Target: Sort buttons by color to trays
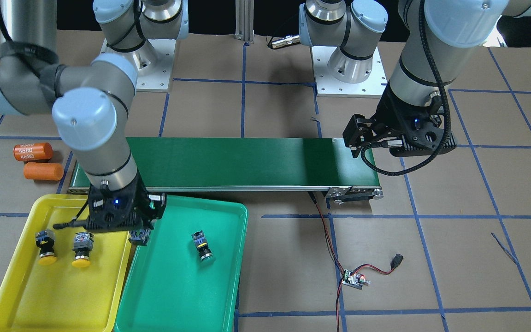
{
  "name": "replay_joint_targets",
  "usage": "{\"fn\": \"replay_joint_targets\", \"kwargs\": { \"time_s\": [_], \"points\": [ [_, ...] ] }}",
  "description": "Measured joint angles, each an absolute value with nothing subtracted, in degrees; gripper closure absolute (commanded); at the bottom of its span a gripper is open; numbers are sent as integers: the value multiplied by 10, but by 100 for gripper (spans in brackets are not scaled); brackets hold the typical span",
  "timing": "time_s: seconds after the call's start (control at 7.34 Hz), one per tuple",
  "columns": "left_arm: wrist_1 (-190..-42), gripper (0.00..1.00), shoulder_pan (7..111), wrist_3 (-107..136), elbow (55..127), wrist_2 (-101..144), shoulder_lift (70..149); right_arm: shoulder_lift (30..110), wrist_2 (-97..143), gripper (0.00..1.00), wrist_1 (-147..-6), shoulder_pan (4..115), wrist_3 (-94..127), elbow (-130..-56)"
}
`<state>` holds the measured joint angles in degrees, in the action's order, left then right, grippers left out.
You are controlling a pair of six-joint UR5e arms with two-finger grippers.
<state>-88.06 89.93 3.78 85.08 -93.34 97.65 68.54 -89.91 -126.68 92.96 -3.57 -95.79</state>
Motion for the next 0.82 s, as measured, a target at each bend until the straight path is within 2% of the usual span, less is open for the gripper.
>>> {"fn": "replay_joint_targets", "kwargs": {
  "time_s": [0.14, 0.27, 0.55, 0.82],
  "points": [
    [-881, 0, 899, 38, 851, -933, 976, 646, -898, 18, -1272, 931, -38, -931],
    [-881, 0, 899, 38, 851, -933, 976, 619, -897, 0, -1275, 933, -38, -915],
    [-880, 0, 899, 37, 858, -933, 975, 612, -897, 0, -1265, 934, -39, -906],
    [-868, 0, 898, 37, 876, -934, 969, 672, -899, 0, -1191, 933, -39, -900]
  ]
}}
